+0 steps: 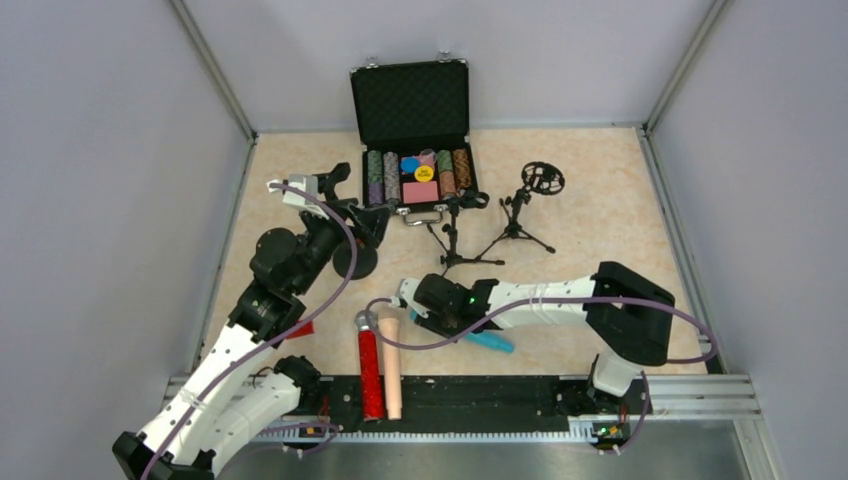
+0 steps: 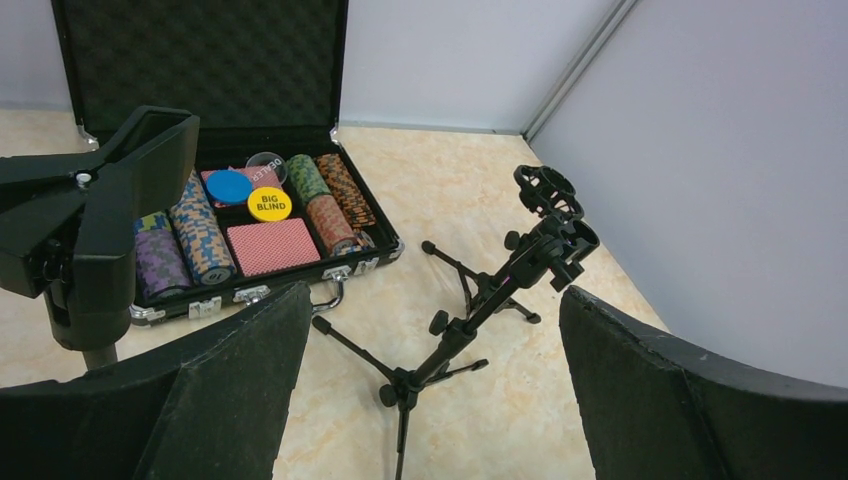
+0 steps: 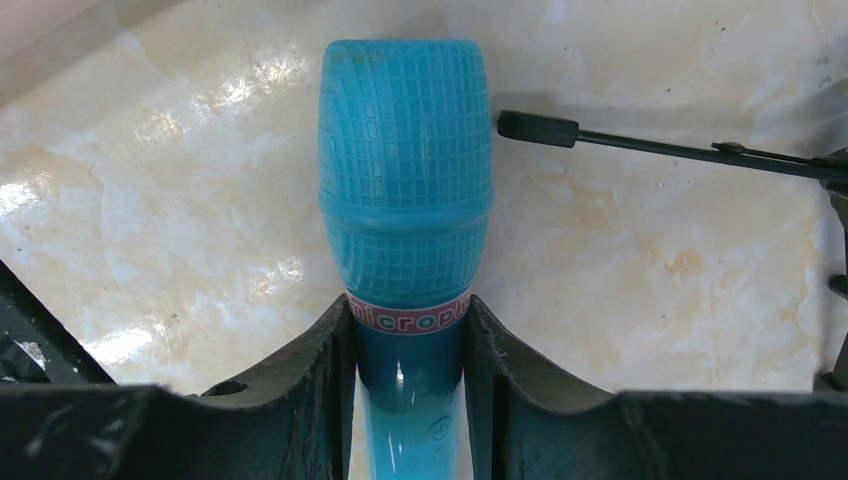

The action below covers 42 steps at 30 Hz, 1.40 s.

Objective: Attach the microphones to the stand

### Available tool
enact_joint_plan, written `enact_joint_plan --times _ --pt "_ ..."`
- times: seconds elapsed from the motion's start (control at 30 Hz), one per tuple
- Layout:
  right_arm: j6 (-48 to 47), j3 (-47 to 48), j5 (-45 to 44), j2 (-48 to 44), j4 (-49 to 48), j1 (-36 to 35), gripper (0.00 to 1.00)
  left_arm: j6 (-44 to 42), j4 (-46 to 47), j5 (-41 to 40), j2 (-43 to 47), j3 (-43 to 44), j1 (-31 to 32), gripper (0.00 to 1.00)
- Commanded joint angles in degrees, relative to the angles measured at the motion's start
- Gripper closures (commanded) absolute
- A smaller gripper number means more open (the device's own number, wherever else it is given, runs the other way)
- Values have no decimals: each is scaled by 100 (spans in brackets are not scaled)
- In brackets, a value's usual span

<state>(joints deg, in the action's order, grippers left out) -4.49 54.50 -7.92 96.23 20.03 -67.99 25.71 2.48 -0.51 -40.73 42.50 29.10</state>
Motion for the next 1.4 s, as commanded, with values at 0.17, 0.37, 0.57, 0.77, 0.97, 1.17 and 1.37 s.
enact_joint_plan --times 0.17,0.37,0.57,0.77,0.97,1.17,1.37 --pt "-109 205 38 -266 -168 -48 100 57 255 25 -4 -36 25 2" --pt "-174 -82 389 -1132 -745 -53 100 45 224 -54 90 -93 25 2" --pt "-183 -577 620 -2262 -1514 -30 100 76 165 -96 96 -95 18 2" --pt "292 -1090 981 -3644 -2427 466 100 95 122 -10 87 -87 20 2" --pt "1359 -1148 2867 -4402 -2944 1772 100 51 122 654 5 -74 23 1" --pt "2456 -1004 4150 -4400 -3745 2731 100 74 245 1802 -166 -104 25 1" --pt "3677 -1108 4636 -4210 -5123 3164 100 378 1090 3374 -415 -289 28 1"
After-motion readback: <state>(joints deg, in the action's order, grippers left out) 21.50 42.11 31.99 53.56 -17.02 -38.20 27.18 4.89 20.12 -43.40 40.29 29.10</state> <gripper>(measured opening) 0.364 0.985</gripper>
